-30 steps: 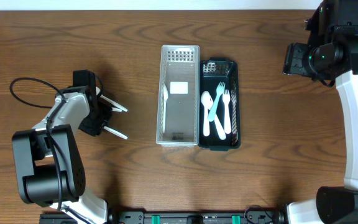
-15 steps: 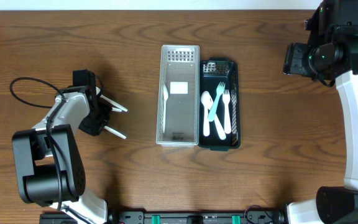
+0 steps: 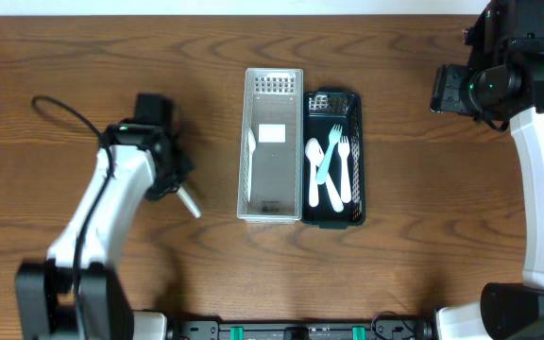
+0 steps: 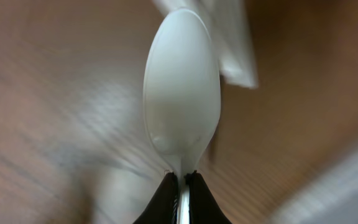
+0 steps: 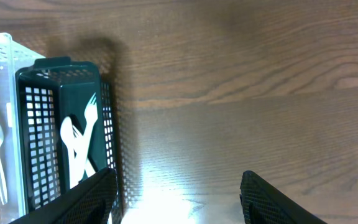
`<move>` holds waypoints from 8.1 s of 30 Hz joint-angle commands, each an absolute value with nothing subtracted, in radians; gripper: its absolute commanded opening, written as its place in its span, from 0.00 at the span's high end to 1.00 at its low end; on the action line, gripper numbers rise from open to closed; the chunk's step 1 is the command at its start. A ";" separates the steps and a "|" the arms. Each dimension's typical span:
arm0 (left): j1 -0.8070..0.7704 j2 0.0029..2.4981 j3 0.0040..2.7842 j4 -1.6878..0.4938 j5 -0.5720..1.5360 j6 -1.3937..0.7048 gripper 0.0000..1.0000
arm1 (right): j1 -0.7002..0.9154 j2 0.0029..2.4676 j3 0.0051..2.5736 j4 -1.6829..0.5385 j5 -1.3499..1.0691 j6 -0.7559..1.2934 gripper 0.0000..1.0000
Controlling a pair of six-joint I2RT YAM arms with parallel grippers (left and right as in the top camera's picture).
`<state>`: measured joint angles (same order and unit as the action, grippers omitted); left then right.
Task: Pack container
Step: 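Place the second spoon into the grey basket and open the gripper, then move the left gripper back to the two remaining spoons, then lower the left gripper onto a third white spoon and grasp it, then carry the third spoon into the grey basket and release it, then move the left gripper back over the last white spoon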
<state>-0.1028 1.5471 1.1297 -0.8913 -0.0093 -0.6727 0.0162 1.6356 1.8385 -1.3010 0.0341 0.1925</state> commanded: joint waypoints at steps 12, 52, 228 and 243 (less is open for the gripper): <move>-0.525 1.527 1.367 -0.782 -0.097 -0.392 0.94 | 0.011 1.638 1.843 -1.298 0.041 0.178 0.33; -0.366 1.535 1.622 -0.988 -0.282 -0.321 0.36 | 0.011 1.638 1.843 -1.309 0.041 0.174 0.33; -0.633 1.764 1.279 -0.720 -0.118 -0.248 0.53 | 0.005 1.638 1.843 -1.318 0.041 0.159 0.33; -0.238 1.543 1.590 -0.907 -0.248 -0.383 0.39 | 0.005 1.638 1.843 -1.320 0.041 0.159 0.32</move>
